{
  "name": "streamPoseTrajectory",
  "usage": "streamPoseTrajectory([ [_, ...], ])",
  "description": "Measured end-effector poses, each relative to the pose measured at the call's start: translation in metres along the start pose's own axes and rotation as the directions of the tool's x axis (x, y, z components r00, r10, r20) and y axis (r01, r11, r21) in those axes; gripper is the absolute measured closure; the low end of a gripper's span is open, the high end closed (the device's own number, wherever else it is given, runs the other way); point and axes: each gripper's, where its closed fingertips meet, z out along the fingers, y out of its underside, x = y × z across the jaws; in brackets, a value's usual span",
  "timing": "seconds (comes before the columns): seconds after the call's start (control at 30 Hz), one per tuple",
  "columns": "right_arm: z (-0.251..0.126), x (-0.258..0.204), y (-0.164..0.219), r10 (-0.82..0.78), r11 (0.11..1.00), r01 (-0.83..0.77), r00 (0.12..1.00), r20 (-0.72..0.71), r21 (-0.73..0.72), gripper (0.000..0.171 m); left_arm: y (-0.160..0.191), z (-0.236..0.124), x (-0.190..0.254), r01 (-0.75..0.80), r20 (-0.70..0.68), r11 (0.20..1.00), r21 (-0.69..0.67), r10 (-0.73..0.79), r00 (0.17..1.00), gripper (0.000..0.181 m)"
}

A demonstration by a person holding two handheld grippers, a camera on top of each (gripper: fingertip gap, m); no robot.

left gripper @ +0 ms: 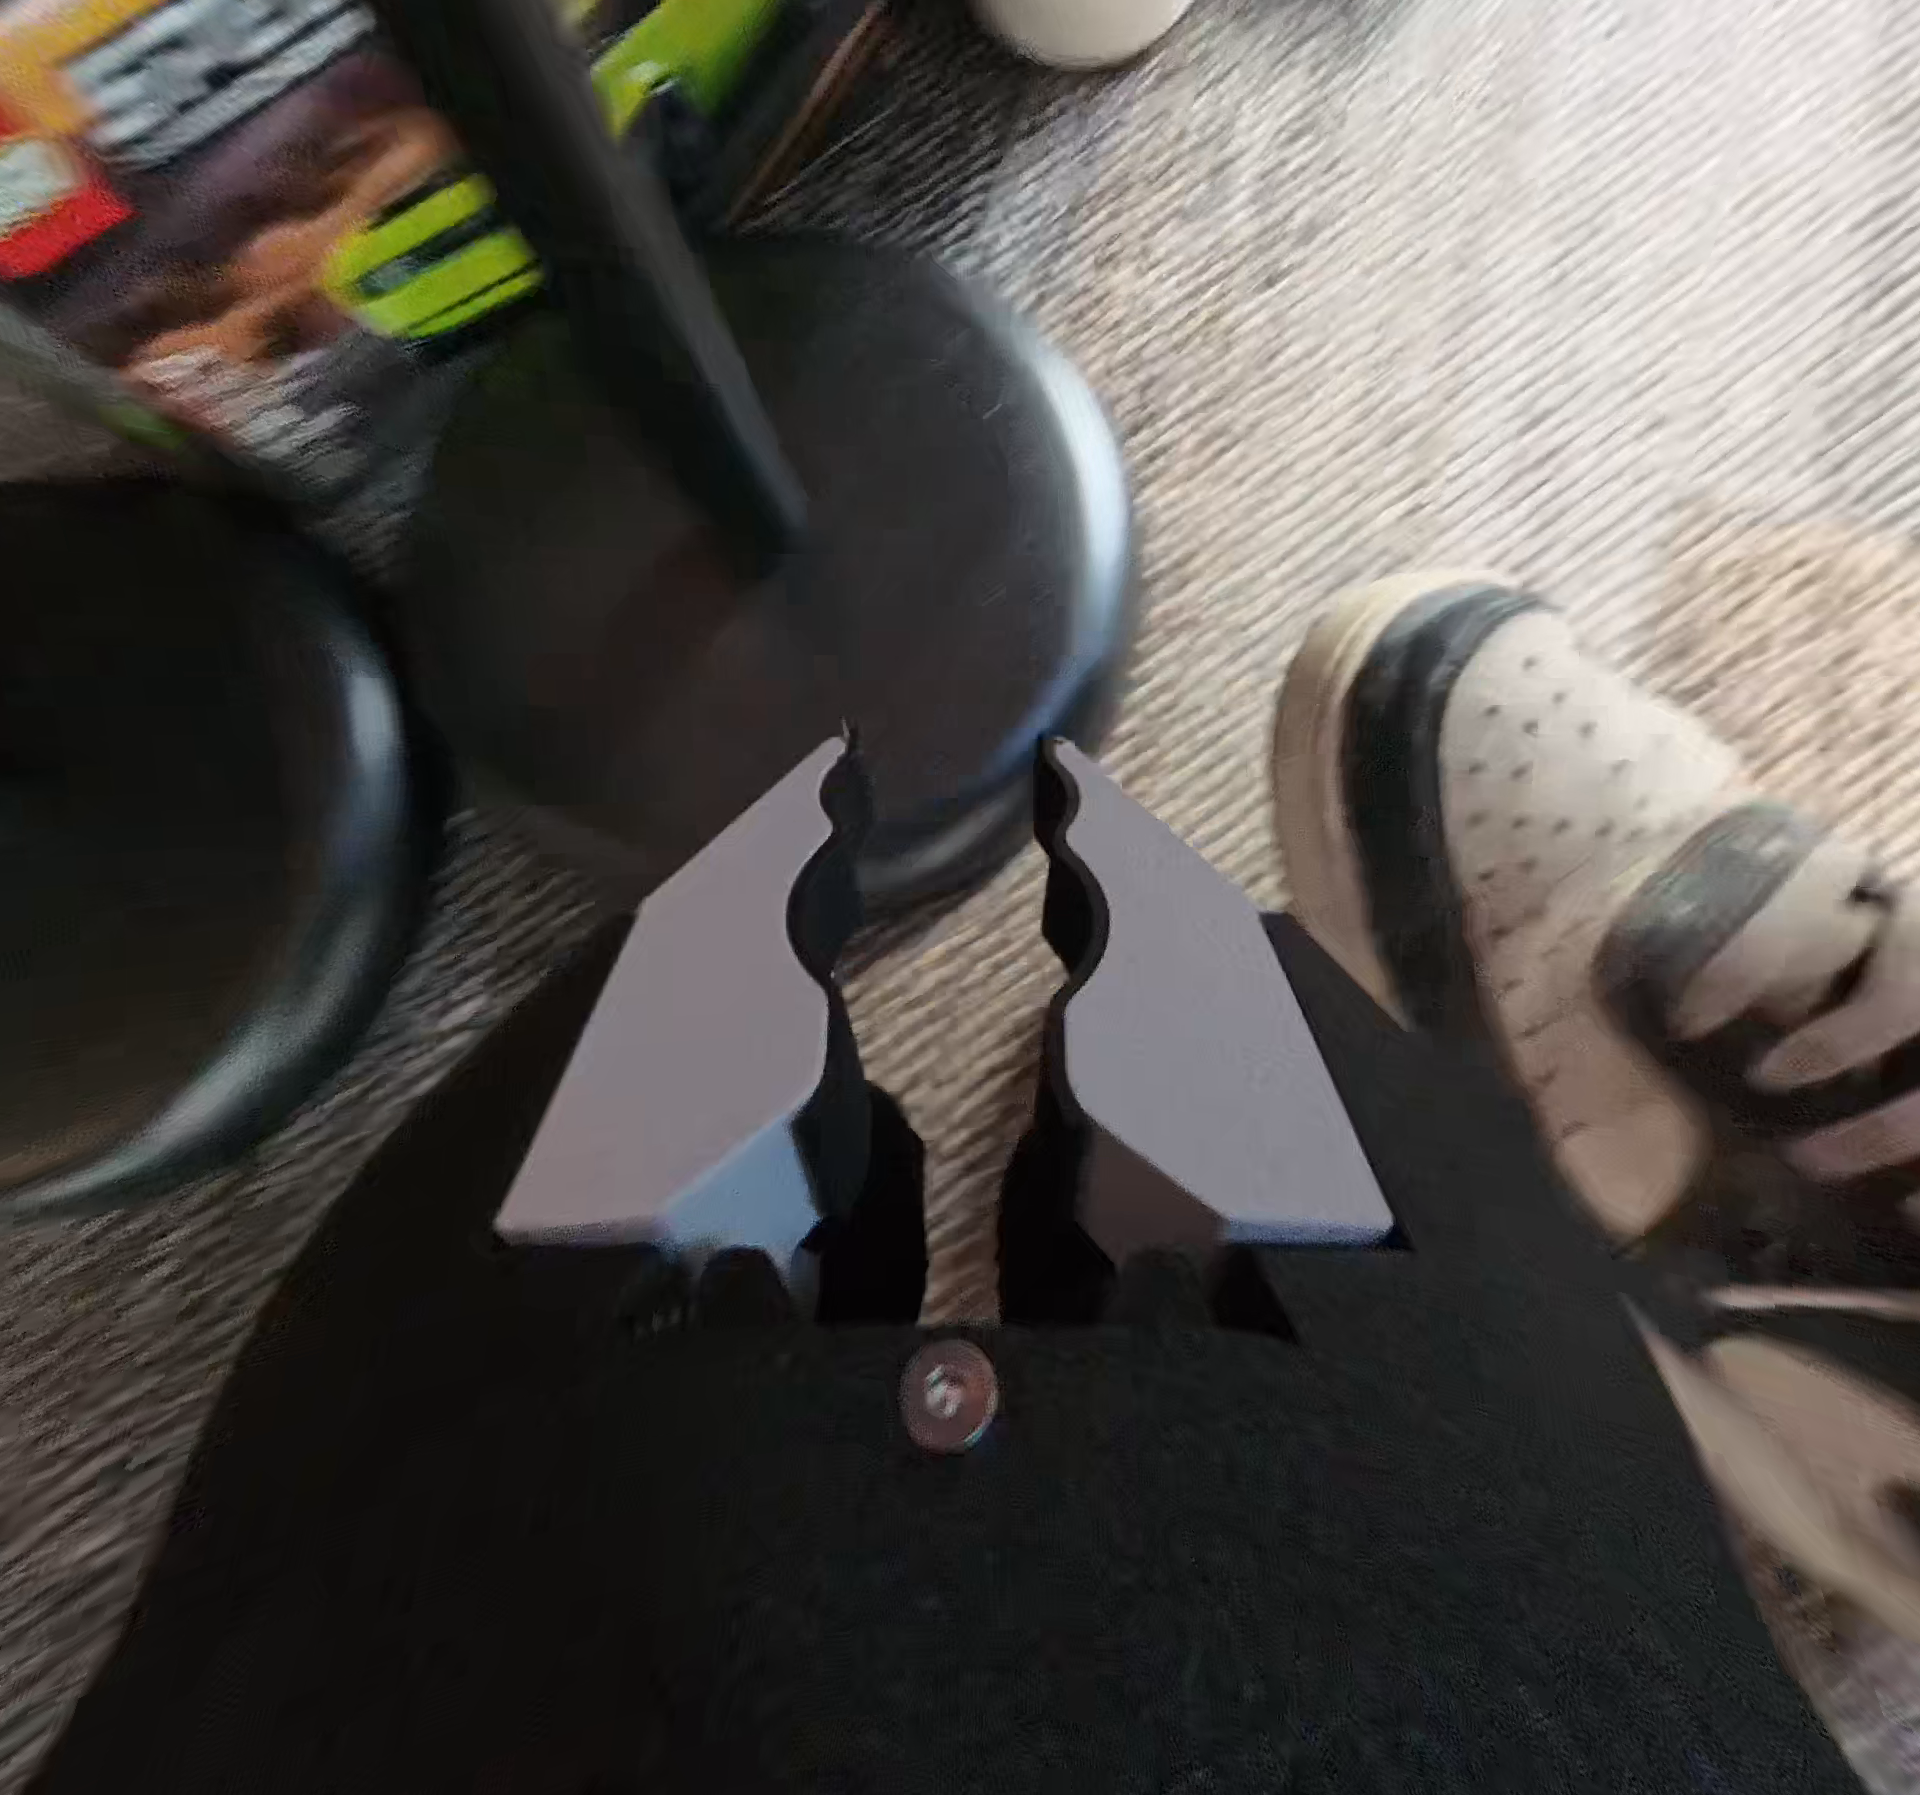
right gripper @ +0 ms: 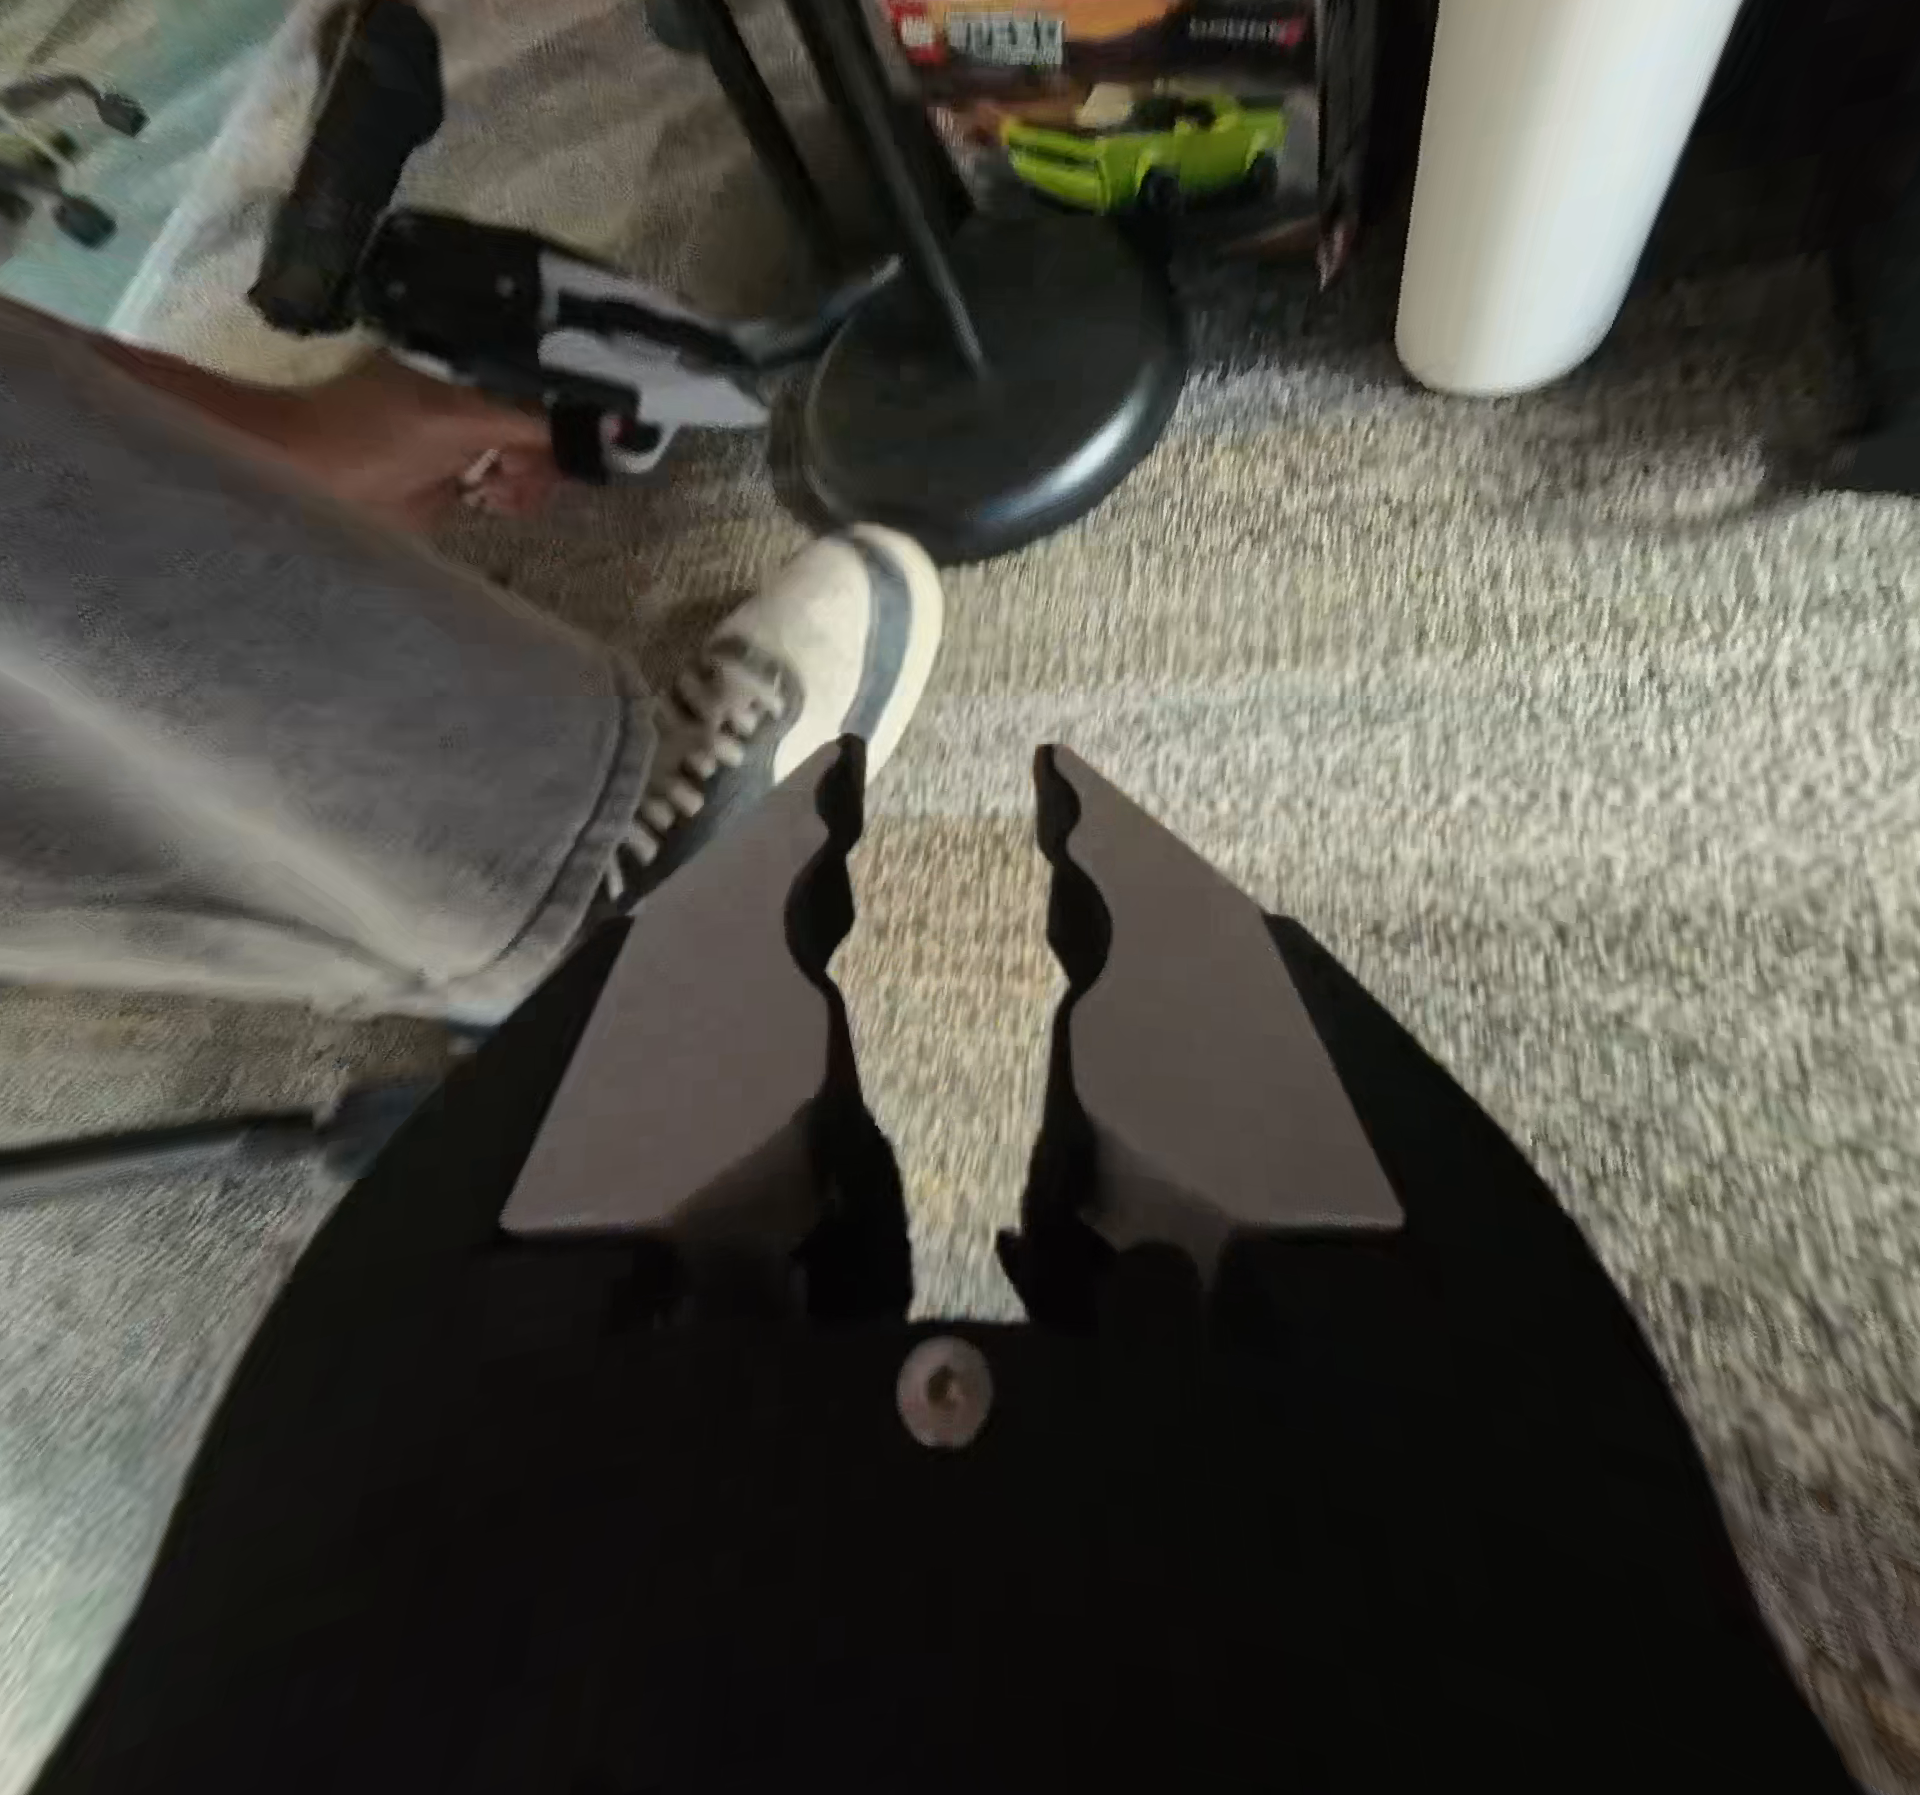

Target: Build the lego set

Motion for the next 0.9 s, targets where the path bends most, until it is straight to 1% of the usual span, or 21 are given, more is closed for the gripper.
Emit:
streamPoseTrajectory([
  [0.03,0.031,0.009,-0.017,-0.001,0.997,0.001,1.000,-0.005,0.084,0.135,0.010,-0.008,-0.024,-0.028,0.020,1.000,-0.015,0.028,0.999,0.152],
  [0.07,0.062,0.017,-0.035,0.007,0.987,-0.006,1.000,-0.008,0.164,0.130,0.013,-0.014,-0.047,-0.034,0.031,0.999,-0.022,0.034,0.999,0.151],
  [0.1,0.095,0.026,-0.051,0.013,0.973,-0.009,1.000,-0.017,0.229,0.125,0.011,-0.016,-0.070,-0.025,0.033,0.999,-0.028,0.026,0.999,0.145],
  [0.13,0.128,0.035,-0.062,0.030,0.964,-0.021,0.999,-0.030,0.265,0.121,0.006,-0.016,-0.092,-0.017,0.040,0.999,-0.040,0.019,0.999,0.139],
  [0.2,0.192,0.052,-0.075,0.093,0.955,-0.079,0.995,-0.038,0.285,0.124,-0.017,-0.008,-0.133,-0.009,0.077,0.999,-0.039,0.012,0.997,0.130],
  [0.23,0.224,0.059,-0.078,0.114,0.956,-0.100,0.993,-0.035,0.276,0.126,-0.031,-0.001,-0.147,-0.003,0.075,0.999,-0.039,0.006,0.997,0.124],
  [0.27,0.254,0.063,-0.077,0.114,0.964,-0.102,0.993,-0.038,0.244,0.133,-0.041,0.009,-0.159,0.007,0.073,0.998,-0.062,-0.002,0.997,0.116],
  [0.33,0.303,0.072,-0.077,0.111,0.975,-0.100,0.993,-0.045,0.200,0.134,-0.056,0.030,-0.182,0.080,0.076,0.990,-0.113,-0.072,0.995,0.102],
  [0.4,0.339,0.083,-0.078,0.153,0.976,-0.144,0.987,-0.048,0.164,0.132,-0.068,0.046,-0.191,0.141,0.032,0.983,-0.119,-0.138,0.990,0.099],
  [0.47,0.364,0.095,-0.081,0.216,0.969,-0.206,0.974,-0.062,0.139,0.129,-0.074,0.057,-0.198,0.143,0.030,0.984,-0.108,-0.140,0.990,0.096],
  [0.6,0.397,0.119,-0.075,0.290,0.956,-0.280,0.945,-0.150,0.084,0.128,-0.077,0.077,-0.209,0.171,0.028,0.980,-0.100,-0.169,0.985,0.097],
  [0.63,0.402,0.124,-0.072,0.295,0.956,-0.287,0.939,-0.180,0.066,0.128,-0.078,0.084,-0.211,0.181,0.022,0.979,-0.098,-0.179,0.984,0.099],
  [0.7,0.407,0.128,-0.078,0.300,0.954,-0.289,0.934,-0.192,0.081,0.129,-0.081,0.096,-0.213,0.188,0.004,0.978,-0.095,-0.188,0.982,0.098],
  [0.9,0.418,0.133,-0.090,0.288,0.957,-0.275,0.938,-0.194,0.090,0.131,-0.096,0.113,-0.221,0.136,-0.003,0.989,-0.056,-0.137,0.991,0.099],
])
